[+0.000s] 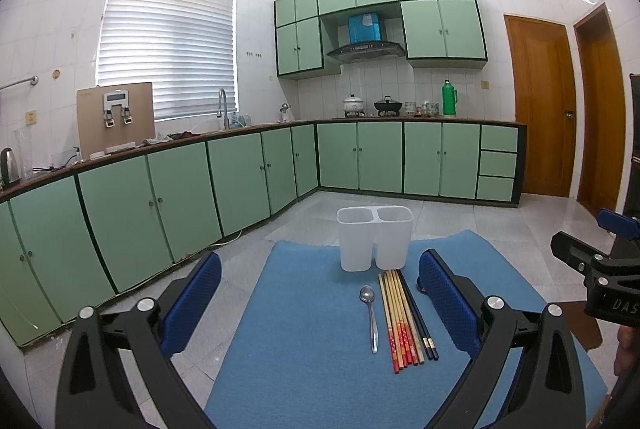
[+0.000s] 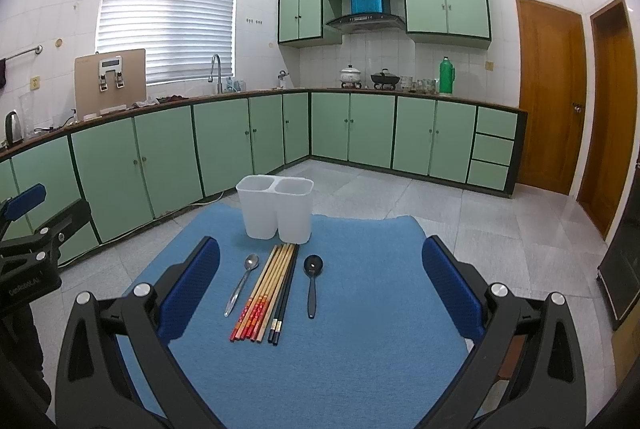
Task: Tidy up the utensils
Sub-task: 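Grasp the black spoon with the right tool while the left tool grasps the metal spoon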
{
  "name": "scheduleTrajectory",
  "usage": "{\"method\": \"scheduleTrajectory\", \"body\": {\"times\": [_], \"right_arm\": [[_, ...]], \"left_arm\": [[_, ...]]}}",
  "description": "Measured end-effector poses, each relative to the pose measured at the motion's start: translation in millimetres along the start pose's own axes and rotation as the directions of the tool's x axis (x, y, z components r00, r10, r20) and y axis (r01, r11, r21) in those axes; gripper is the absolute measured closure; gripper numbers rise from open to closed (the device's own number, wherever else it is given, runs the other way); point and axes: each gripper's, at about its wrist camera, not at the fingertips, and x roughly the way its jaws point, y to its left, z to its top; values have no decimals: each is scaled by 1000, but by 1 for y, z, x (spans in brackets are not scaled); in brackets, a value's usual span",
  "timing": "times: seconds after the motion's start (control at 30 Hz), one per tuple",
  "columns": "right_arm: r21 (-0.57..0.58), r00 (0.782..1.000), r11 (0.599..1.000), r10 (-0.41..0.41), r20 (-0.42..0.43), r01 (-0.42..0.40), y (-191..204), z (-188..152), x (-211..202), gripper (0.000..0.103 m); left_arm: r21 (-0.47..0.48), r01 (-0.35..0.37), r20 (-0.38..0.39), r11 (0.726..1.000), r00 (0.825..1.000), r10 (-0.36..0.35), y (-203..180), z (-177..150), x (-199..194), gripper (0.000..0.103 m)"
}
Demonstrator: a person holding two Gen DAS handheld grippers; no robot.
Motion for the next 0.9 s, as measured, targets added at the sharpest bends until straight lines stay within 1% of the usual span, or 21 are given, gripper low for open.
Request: {"method": "scheduleTrajectory", "body": {"times": [0.17, 0.23, 0.37, 0.5, 0.6, 0.73, 0.8, 0.83, 0.9], "right_arm": [[-3, 999, 1000, -7, -33, 7, 3, 3, 21, 5], [-4, 998, 1000, -21, -66, 20, 0, 0, 41, 5], [19, 990, 1000, -18, -142, 21, -7, -4, 81, 5], [28, 973, 999, -20, -232, 27, -11, -13, 133, 5], [35, 956, 999, -14, -293, 26, -12, -22, 176, 5], [53, 928, 998, 5, -372, 16, -9, -34, 229, 5], [51, 918, 999, 15, -396, 6, -9, -39, 251, 6], [44, 914, 999, 16, -407, 3, -7, -41, 260, 7], [31, 898, 999, 21, -440, -9, -5, -46, 279, 12]], "left_arm": [[17, -17, -25, 1000, 1000, 17, -1, -3, 26, 6], [18, -24, -49, 1000, 999, 25, 1, -7, 45, 6], [19, -32, -115, 999, 993, 34, 2, -16, 87, 6], [26, -28, -188, 999, 982, 33, -1, -28, 133, 6], [39, -16, -245, 999, 969, 25, -7, -39, 168, 6], [44, 4, -322, 999, 947, 10, -13, -55, 211, 6], [45, 10, -356, 999, 934, 7, -16, -62, 229, 6], [43, 14, -369, 999, 929, 3, -17, -66, 238, 6], [35, 21, -396, 999, 918, -5, -18, -72, 253, 6]]}}
